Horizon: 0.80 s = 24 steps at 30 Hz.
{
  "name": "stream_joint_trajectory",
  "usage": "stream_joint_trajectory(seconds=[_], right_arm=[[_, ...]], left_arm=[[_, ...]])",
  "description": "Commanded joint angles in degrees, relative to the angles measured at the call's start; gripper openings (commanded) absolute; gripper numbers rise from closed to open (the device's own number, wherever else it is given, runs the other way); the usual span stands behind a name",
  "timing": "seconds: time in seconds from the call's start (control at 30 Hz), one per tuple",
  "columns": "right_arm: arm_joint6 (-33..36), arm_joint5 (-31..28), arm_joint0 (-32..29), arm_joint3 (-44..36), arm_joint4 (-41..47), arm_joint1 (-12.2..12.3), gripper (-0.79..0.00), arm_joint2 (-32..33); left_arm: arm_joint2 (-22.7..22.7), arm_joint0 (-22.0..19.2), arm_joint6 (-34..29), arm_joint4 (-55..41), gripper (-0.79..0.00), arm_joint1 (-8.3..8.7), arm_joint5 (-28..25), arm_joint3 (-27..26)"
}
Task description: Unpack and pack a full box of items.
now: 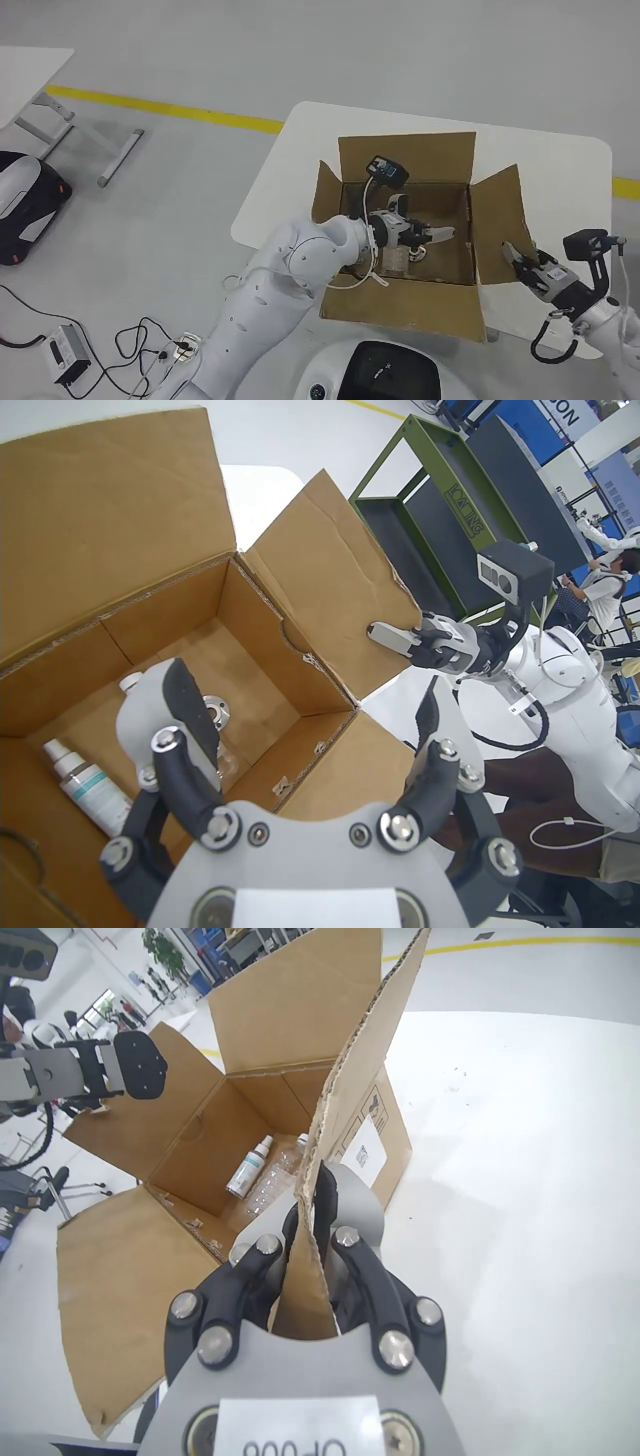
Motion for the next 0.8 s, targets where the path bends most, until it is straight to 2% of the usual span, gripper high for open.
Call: stream_joint_trajectory(seconds=[0.0, 0.3, 0.53, 0.77], right_arm=[[-0.2, 2.3, -0.7, -0.8, 1.0, -0.1, -0.785, 0.1], [-2.6, 9.7, -4.8, -5.0, 5.4, -0.5, -0.785, 2.0], [-8.8, 13.9, -8.2, -6.6, 11.7, -1.3, -0.785, 2.6], [-11.2, 18.3, -11.0, -8.6, 11.4, -1.6, -0.785, 3.6]], left_arm=[[0.0, 0.0, 0.0, 0.1, 0.0, 0.07, 0.1, 0.0], [0.6, -0.4, 0.3, -0.1, 0.0, 0.27, 0.4, 0.0], [1.0, -0.4, 0.6, -0.1, 0.0, 0.46, 0.5, -0.1], [1.2, -0.2, 0.8, 0.0, 0.0, 0.67, 0.5, -0.3]])
